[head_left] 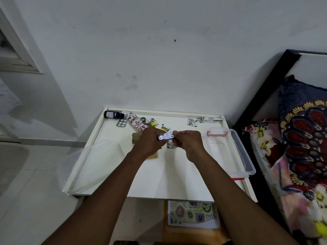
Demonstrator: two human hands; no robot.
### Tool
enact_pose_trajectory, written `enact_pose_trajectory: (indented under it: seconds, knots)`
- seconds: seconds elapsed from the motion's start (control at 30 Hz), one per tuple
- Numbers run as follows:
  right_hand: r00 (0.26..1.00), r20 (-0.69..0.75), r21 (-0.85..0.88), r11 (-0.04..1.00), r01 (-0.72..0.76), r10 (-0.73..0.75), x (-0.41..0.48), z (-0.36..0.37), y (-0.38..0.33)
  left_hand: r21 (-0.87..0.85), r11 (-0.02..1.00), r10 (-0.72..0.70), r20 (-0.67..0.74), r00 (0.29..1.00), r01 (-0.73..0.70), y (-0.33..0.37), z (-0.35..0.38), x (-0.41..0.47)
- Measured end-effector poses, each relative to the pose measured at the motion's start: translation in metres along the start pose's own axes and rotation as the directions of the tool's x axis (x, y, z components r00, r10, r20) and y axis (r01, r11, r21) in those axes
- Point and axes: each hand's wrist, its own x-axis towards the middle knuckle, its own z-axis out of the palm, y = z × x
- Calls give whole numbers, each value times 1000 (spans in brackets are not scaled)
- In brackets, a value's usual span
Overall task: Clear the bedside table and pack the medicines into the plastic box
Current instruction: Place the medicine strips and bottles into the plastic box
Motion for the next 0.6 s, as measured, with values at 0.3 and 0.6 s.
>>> enact_pose_trajectory:
  seconds: [0.3,0.6]
  knots:
    - [962,-197,-253,958,138,-191,-6,-63,-38,-179,984,13,8,1000,-12,58,34,9]
    - [828,-526,-492,864,-109,-195,17,-160,-26,-261,936,-203,146,968,236,114,94,5]
